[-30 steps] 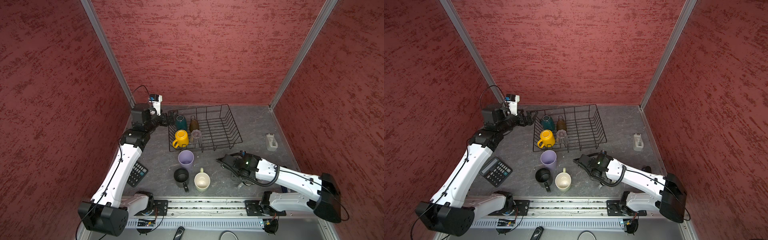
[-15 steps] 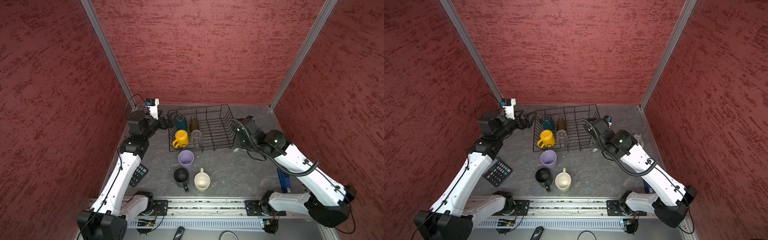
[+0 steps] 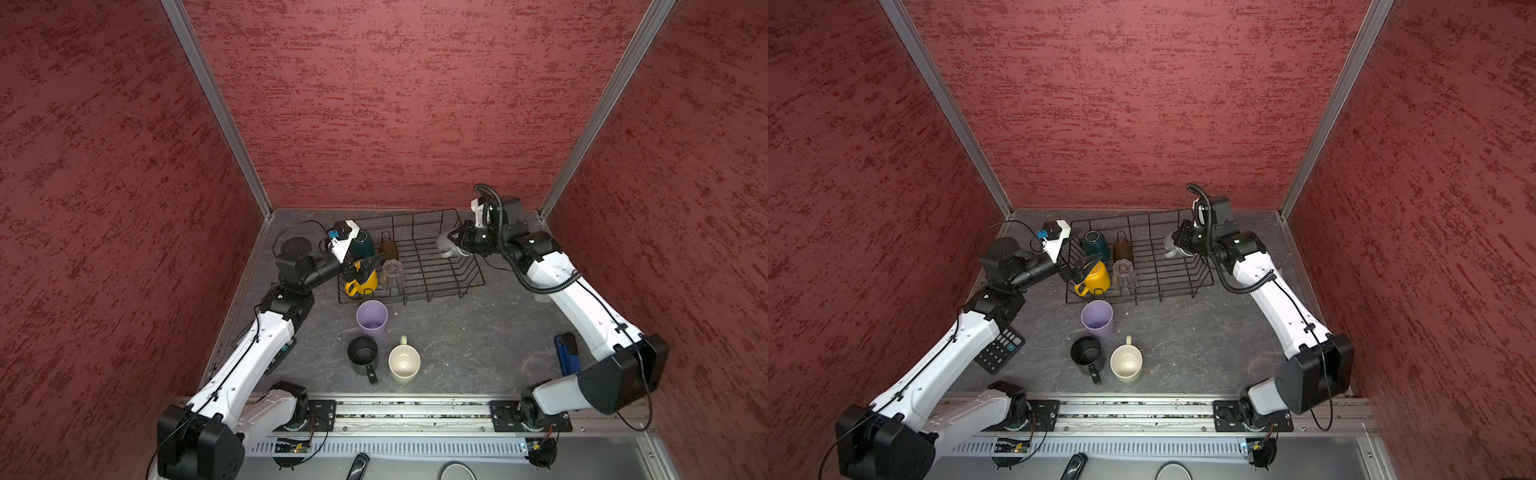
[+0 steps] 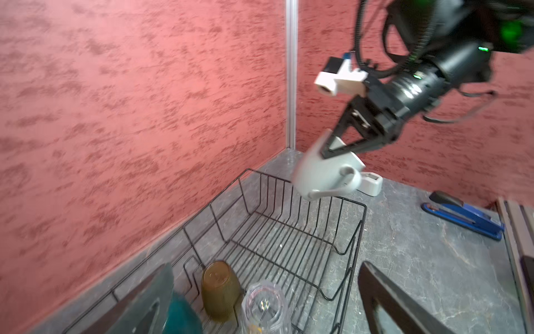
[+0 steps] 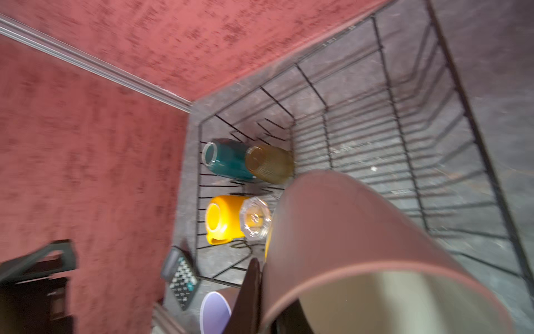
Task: Load cups into a dish rack
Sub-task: Pick up the cup from the bottom-right of the table, then place the cup upside down at the dish rack.
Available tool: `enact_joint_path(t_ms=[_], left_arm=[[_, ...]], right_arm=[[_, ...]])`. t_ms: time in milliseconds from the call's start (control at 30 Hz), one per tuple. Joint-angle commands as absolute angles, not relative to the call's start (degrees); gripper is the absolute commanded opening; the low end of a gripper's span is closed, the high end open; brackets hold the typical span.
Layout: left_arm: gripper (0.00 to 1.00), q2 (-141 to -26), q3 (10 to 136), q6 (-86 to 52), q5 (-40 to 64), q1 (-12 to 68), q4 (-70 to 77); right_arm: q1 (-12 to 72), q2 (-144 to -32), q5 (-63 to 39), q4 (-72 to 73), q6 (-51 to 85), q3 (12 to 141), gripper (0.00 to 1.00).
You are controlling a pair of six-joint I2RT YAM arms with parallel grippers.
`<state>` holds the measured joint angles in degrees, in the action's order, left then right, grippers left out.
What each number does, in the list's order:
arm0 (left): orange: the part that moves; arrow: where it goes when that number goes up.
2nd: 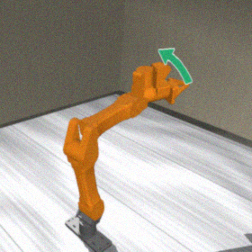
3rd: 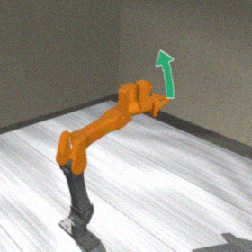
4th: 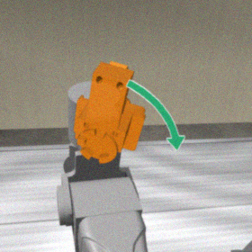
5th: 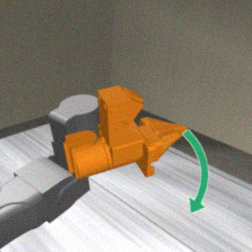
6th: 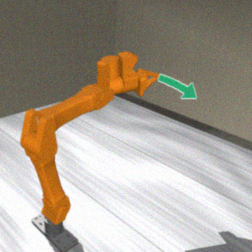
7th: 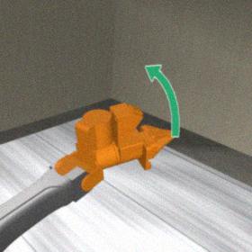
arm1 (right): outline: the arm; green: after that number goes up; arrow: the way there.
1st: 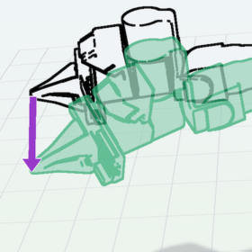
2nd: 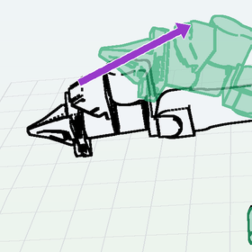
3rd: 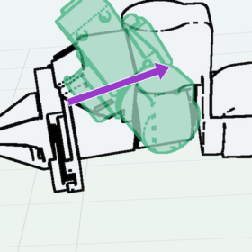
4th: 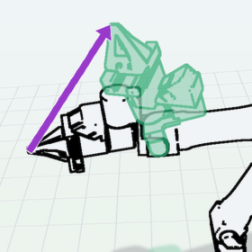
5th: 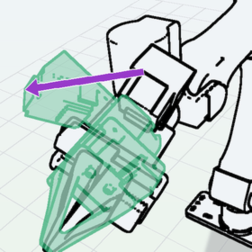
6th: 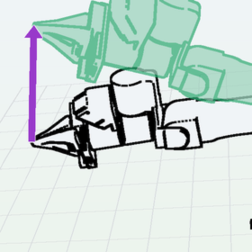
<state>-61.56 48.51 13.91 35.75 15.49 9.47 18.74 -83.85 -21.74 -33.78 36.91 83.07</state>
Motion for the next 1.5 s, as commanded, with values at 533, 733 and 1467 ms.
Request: enact_joint_path(t_ms=[533, 733, 1467], left_arm=[[1.00, -79.0, 53.8, 23.8, 52.2, 19.7, 29.8], [1.00, -81.9, 54.2, 21.6, 54.5, 20.3, 34.0], [1.00, -86.2, 56.6, 21.6, 58.9, 22.5, 36.9]], right_arm=[[15.9, -82.0, -51.9, -6.6, 49.9, 76.9, 0.00], [15.9, -80.4, -54.1, -1.9, 53.7, 74.3, 0.00], [17.4, -77.2, -57.8, 11.1, 65.0, 68.6, 0.00]])
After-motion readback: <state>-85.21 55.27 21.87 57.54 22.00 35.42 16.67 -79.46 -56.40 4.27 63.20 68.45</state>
